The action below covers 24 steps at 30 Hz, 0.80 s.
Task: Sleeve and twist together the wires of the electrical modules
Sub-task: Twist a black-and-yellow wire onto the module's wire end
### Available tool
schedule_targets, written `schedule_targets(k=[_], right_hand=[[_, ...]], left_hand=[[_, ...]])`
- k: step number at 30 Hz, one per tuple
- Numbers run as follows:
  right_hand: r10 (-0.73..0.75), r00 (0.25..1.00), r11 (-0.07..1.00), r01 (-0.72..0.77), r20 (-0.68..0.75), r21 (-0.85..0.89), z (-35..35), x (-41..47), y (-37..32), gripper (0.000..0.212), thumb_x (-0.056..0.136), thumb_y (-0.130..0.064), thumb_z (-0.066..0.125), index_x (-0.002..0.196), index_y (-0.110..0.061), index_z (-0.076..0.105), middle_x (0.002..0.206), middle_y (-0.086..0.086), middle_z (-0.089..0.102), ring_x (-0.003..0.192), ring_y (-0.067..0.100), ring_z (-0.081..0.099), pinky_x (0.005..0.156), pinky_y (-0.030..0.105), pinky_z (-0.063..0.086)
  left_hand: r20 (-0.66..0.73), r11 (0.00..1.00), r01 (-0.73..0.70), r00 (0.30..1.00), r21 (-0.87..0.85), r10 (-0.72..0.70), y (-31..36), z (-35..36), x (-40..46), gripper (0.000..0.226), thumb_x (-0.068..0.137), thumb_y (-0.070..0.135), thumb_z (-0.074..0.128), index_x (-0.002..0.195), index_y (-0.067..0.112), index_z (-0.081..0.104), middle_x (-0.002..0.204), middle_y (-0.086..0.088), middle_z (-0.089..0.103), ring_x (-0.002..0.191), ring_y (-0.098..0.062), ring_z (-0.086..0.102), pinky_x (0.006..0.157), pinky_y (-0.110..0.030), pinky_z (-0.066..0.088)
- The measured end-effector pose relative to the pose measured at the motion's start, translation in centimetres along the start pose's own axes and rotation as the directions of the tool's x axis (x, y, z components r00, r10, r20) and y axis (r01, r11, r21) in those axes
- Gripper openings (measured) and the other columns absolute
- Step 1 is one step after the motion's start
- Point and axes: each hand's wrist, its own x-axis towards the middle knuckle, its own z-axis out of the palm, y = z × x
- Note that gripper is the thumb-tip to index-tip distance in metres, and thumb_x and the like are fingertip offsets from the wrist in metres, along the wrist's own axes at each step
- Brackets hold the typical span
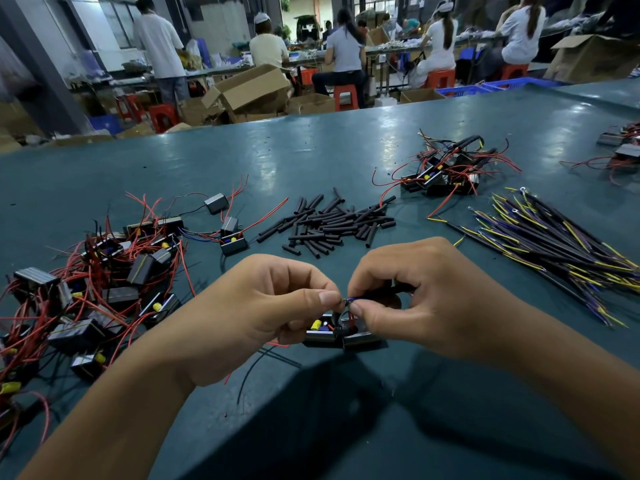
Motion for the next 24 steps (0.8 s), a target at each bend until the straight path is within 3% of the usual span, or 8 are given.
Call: schedule_targets(k=[6,14,16,17,18,20,22,24], right_hand=[[0.011,1.0,1.0,-0.011,0.003,0.018,0.1,0.0,0.0,0.006,0.081,-0.017,0.07,0.076,-0.016,0.068,0.065,-0.01,0.06,0.062,0.011,0.056,0.057,0.024,0.044],[0.035,0.999,0.997,-0.036,0.005,0.062,0.2,0.1,0.3,0.007,0.082,-0.018,0.07,0.076,-0.017,0.068,0.064,-0.011,0.061,0.06,0.011,0.056,0.056,0.022,0.045],[0.079,0.997,0.992,-0.079,0.006,0.103,0.2,0.0,0.5,0.007,0.083,-0.021,0.069,0.076,-0.018,0.068,0.065,-0.008,0.063,0.058,0.01,0.056,0.056,0.025,0.045],[0.103,0.995,0.986,-0.103,0.006,0.13,0.2,0.0,0.6,0.008,0.083,-0.022,0.069,0.076,-0.019,0.068,0.064,-0.006,0.064,0.057,0.008,0.055,0.056,0.024,0.045],[0.128,0.992,0.979,-0.127,0.006,0.159,0.1,0.0,0.7,0.008,0.083,-0.022,0.069,0.075,-0.02,0.067,0.064,-0.005,0.064,0.055,0.006,0.053,0.055,0.021,0.043],[0.175,0.984,0.96,-0.175,0.019,0.221,0.1,0.0,0.9,0.009,0.082,-0.022,0.069,0.074,-0.018,0.067,0.061,-0.001,0.062,0.053,0.002,0.049,0.053,0.017,0.039],[0.203,0.978,0.935,-0.209,0.05,0.286,0.1,0.1,1.0,0.01,0.082,-0.021,0.068,0.074,-0.015,0.067,0.059,0.001,0.06,0.052,0.003,0.047,0.051,0.016,0.037],[0.217,0.973,0.911,-0.23,0.076,0.343,0.1,0.1,1.1,0.01,0.082,-0.019,0.068,0.075,-0.011,0.067,0.058,0.0,0.056,0.052,0.004,0.045,0.05,0.017,0.036]], left_hand=[[-0.027,0.999,-0.021,0.999,0.024,0.021,0.0,0.0,0.0,0.017,0.087,0.021,0.067,0.075,0.009,0.07,0.059,-0.003,0.043,0.054,-0.013,0.037,0.052,-0.019,0.035],[0.006,0.959,0.13,0.991,-0.251,-0.133,0.0,0.7,0.3,0.012,0.082,0.015,0.066,0.071,0.011,0.071,0.062,-0.002,0.046,0.051,-0.008,0.036,0.046,-0.017,0.033],[-0.095,0.995,0.036,0.994,-0.097,-0.045,0.0,0.7,0.4,0.011,0.081,0.018,0.067,0.071,0.016,0.072,0.061,-0.001,0.048,0.052,-0.009,0.041,0.048,-0.019,0.037],[-0.154,0.993,-0.059,0.985,0.103,0.075,0.0,0.5,0.4,0.01,0.082,0.02,0.067,0.074,0.018,0.072,0.062,0.001,0.052,0.053,-0.009,0.046,0.051,-0.019,0.041],[-0.182,0.921,-0.17,0.952,0.35,0.245,-0.1,0.3,0.4,0.008,0.084,0.02,0.068,0.078,0.02,0.072,0.067,0.005,0.058,0.057,-0.008,0.051,0.055,-0.019,0.044],[-0.077,0.6,-0.343,0.823,0.722,0.563,0.0,0.0,0.5,0.005,0.085,0.016,0.07,0.089,0.017,0.073,0.082,0.006,0.063,0.066,-0.009,0.056,0.063,-0.021,0.047],[0.055,0.358,-0.401,0.727,0.843,0.685,-0.1,0.0,0.5,0.009,0.089,0.014,0.07,0.095,0.009,0.074,0.091,0.0,0.062,0.074,-0.01,0.055,0.069,-0.022,0.047],[0.106,0.261,-0.415,0.678,0.871,0.727,-0.4,0.2,0.6,0.012,0.091,0.013,0.068,0.097,0.005,0.075,0.093,-0.004,0.064,0.08,-0.013,0.058,0.073,-0.026,0.049]])
